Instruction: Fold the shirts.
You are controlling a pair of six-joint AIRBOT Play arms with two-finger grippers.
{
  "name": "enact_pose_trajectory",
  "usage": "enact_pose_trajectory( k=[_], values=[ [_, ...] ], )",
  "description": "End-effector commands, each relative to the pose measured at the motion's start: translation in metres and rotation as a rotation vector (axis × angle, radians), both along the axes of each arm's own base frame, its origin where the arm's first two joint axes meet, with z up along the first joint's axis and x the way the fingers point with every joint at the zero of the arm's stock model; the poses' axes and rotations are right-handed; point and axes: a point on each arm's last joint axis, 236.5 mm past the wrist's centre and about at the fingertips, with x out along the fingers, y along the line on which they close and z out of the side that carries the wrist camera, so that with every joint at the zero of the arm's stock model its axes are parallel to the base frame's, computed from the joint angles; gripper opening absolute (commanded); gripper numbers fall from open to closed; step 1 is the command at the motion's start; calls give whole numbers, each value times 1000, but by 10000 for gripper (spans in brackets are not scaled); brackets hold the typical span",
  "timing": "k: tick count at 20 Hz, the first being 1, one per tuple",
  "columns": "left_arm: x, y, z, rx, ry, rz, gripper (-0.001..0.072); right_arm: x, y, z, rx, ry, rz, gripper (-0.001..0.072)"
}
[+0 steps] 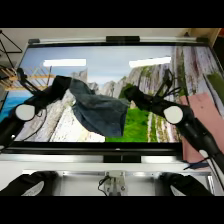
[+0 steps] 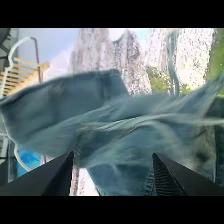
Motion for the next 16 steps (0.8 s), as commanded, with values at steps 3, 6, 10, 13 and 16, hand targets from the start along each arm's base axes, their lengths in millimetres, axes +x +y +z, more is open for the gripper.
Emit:
enact_pose_trajectory(
  k=[3, 6, 10, 13, 16],
  values=[
    [21, 4, 15, 502, -209, -220, 710, 21, -43, 10, -34, -52, -93, 611],
    [4, 40, 4, 612, -76, -380, 708, -12, -69, -18, -117, 121, -29, 612],
    [-49, 95, -83, 503, 323, -428, 691, -103, -56, -85, -290, 439, 261, 679],
    [-79, 103, -141, 419, 489, -431, 691, -142, -23, -116, -276, 491, 362, 680],
    [-91, 91, -173, 375, 561, -470, 691, -148, 2, -129, -208, 457, 355, 680]
  ],
)
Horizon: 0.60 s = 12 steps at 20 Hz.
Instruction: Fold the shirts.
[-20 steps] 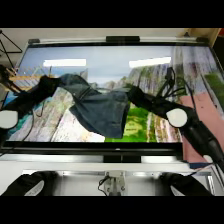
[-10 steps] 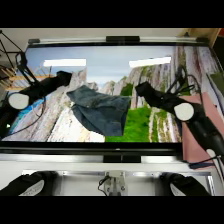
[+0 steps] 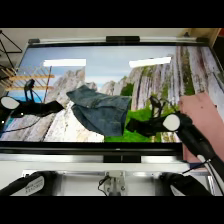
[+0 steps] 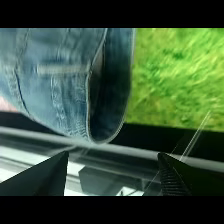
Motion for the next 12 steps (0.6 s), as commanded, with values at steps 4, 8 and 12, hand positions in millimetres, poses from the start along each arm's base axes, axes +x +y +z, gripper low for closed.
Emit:
enact_pose_trajectory(
  k=[4, 8, 12],
  values=[
    [-17, -18, -55, -21, 137, -37, 691, -14, 38, -33, 54, 27, 11, 680],
    [-13, -26, -68, -35, 157, -33, 690, -24, 60, -60, 77, 84, 80, 680],
    [4, -31, -68, -63, 110, 21, 650, -15, 62, -68, 83, 68, 56, 680]
  ],
)
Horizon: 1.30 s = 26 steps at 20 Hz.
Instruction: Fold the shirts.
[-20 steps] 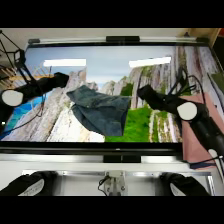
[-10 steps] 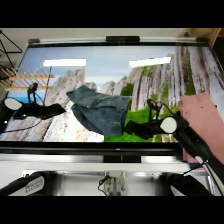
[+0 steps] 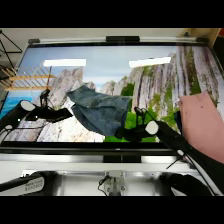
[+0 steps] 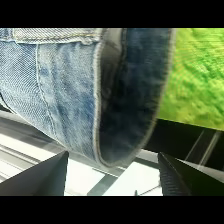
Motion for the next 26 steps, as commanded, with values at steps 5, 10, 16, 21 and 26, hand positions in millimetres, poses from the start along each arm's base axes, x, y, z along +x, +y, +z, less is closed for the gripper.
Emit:
enact_pose_trajectory(
  k=[5, 10, 16, 21, 26],
  values=[
    [18, -18, -5, -31, -41, 41, 631, 26, 7, -17, 18, -34, -91, 677],
    [17, -20, -5, -31, -41, 35, 631, 56, 8, -13, 33, -152, -138, 491],
    [29, -19, 9, -33, -77, 30, 632, 57, 11, -6, 56, -154, -152, 99],
    [53, -24, 54, -37, -168, -103, 641, 59, 11, 34, 90, -256, -115, 99],
    [42, -25, 14, -44, -56, -126, 630, 59, 11, 41, 103, -258, -126, 99]
  ],
)
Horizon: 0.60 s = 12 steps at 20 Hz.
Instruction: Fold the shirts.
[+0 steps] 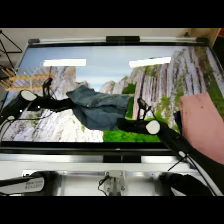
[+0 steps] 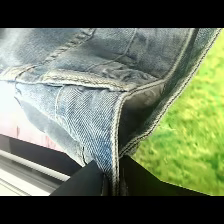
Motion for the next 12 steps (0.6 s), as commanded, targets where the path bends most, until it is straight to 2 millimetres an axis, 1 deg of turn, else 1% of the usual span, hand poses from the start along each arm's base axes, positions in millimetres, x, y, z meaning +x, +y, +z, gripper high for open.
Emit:
enact_pose_trajectory(
  k=[1, 2, 3, 5, 6, 7, 8, 9, 10, 11, 12],
  values=[
    [-6, -2, -21, -2, 64, -31, 592, 0, 0, 5, 6, -8, 0, 100],
    [-7, -2, -26, -2, 77, -31, 536, 0, 0, 5, 6, -8, -1, 99],
    [-7, -1, -30, -1, 83, -27, 509, 0, 0, 5, 6, -9, -1, 99],
    [0, 3, -36, 10, 71, -6, 509, 0, 0, 5, 6, -9, -1, 99],
    [4, 4, -36, 17, 56, 6, 502, 0, 0, 5, 6, -9, -1, 100],
    [8, 6, -36, 21, 45, 16, 438, 0, 0, 5, 6, -9, -1, 99],
    [8, 6, -36, 22, 43, 17, 304, 0, 0, 5, 6, -9, -1, 99],
    [8, 6, -35, 21, 42, 14, 241, 0, 0, 5, 6, -9, -1, 99],
    [8, 5, -32, 19, 43, 2, 143, 0, 0, 5, 6, -9, -1, 99],
    [7, 4, -27, 20, 33, -34, 71, 0, 0, 6, 7, -9, -1, 99],
    [6, 3, -18, 16, 22, -70, 68, 0, 0, 6, 8, -8, -2, 100]
  ],
)
